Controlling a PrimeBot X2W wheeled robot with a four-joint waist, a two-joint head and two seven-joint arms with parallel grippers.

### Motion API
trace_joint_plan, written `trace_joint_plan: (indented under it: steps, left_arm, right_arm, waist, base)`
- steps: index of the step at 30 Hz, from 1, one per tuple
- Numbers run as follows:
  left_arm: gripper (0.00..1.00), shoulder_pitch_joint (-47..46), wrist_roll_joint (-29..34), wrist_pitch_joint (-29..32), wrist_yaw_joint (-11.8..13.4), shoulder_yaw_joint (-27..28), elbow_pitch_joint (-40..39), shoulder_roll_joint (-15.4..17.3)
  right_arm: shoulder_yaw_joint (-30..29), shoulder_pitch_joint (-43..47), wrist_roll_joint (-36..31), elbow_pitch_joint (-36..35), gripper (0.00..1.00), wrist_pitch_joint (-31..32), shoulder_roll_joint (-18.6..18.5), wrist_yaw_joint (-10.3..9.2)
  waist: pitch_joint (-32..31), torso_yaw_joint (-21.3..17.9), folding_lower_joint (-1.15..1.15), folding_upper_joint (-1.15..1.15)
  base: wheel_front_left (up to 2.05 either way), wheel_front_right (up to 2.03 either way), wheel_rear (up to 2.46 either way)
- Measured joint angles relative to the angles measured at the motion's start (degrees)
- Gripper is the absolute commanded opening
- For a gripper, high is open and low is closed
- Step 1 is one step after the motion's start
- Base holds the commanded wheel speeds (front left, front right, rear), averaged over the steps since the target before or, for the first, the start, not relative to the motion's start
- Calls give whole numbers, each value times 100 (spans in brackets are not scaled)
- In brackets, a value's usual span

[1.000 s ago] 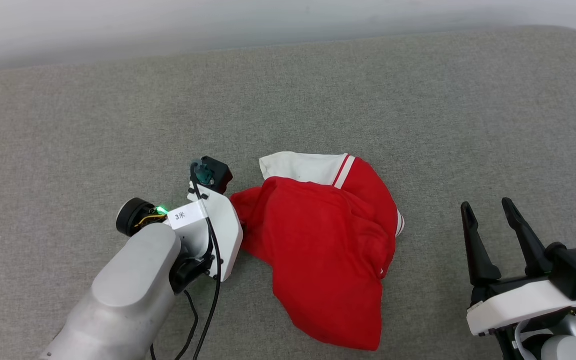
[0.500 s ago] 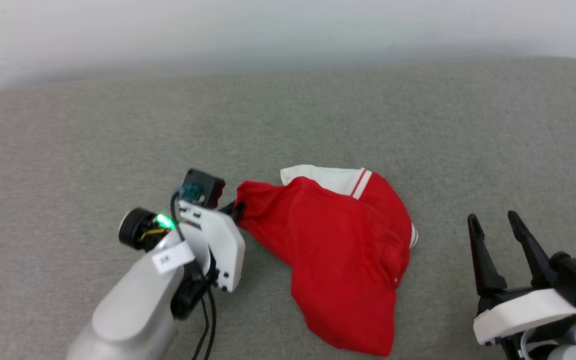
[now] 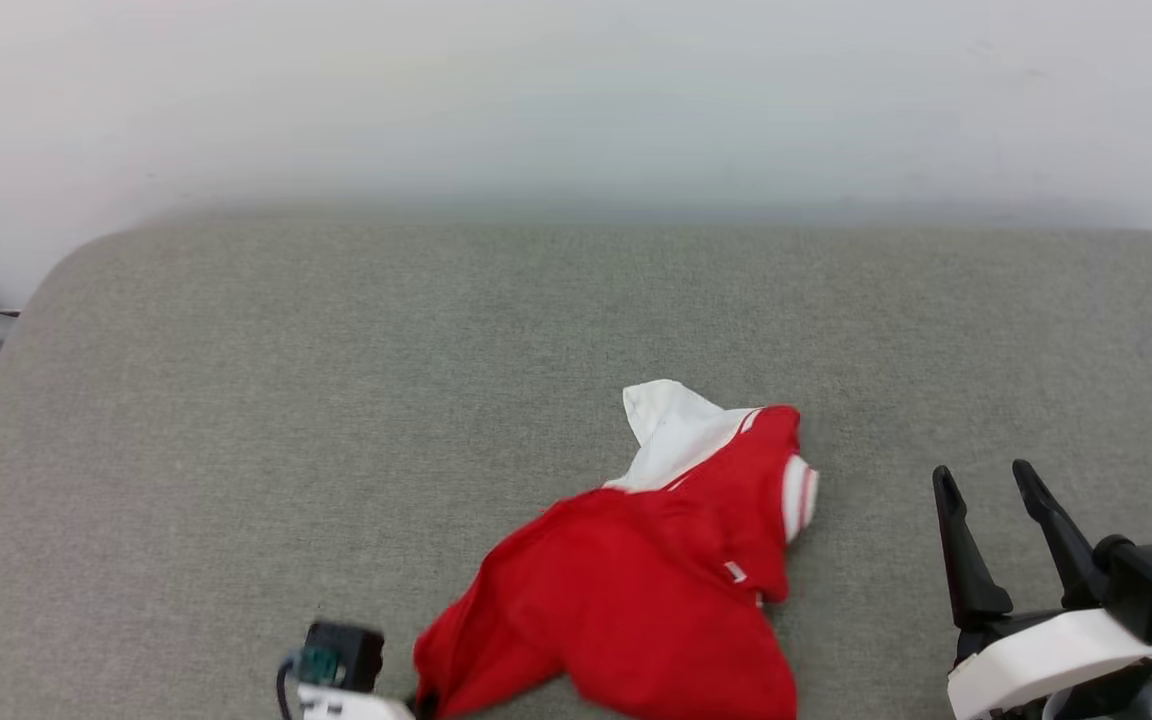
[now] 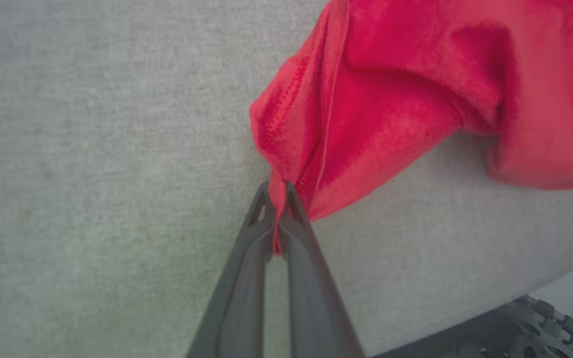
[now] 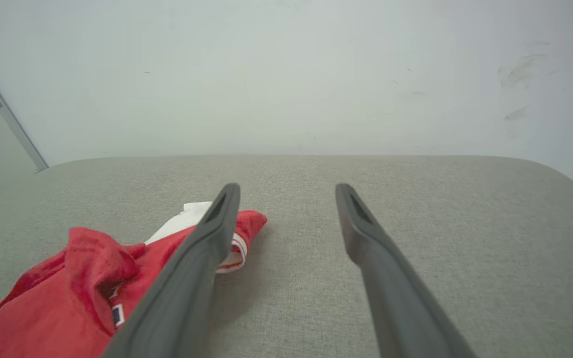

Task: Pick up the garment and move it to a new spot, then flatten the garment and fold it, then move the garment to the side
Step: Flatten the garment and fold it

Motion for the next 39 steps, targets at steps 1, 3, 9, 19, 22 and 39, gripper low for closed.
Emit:
trace_joint_plan:
  steps: [1, 3, 9, 19, 22, 39]
  left_arm:
    - [0, 177, -76, 35, 45, 9, -58, 13]
    - [0, 491, -189, 86, 122, -1, -122, 13]
    - [0, 1028, -399, 138, 238, -75, -190, -68]
    - [100, 890, -59, -912, 355, 51, -263, -344]
    - [100, 750, 112, -1311, 358, 115, -360, -354]
    - [100, -2003, 334, -1226, -503, 167, 186, -638]
  right_arm:
    - [3, 16, 0, -12, 100, 15, 0, 0]
    - [10, 75, 1, -19, 100, 21, 0, 0]
    - [49, 125, 3, -40, 100, 43, 0, 0]
    - [26, 175, 4, -93, 100, 74, 0, 0]
    - [14, 182, 4, -109, 100, 91, 0, 0]
    - [42, -171, -36, -300, 100, 96, 0, 0]
  waist:
    - [-24, 17, 0, 0]
    - [-63, 43, 0, 0]
    - [-133, 65, 0, 0]
    - [-222, 39, 0, 0]
    - [-247, 21, 1, 0]
    - [370, -176, 2, 0]
  base:
    - [0, 0, 0]
    - [0, 0, 0]
    - [0, 0, 0]
    - [0, 0, 0]
    - [0, 0, 0]
    - [0, 0, 0]
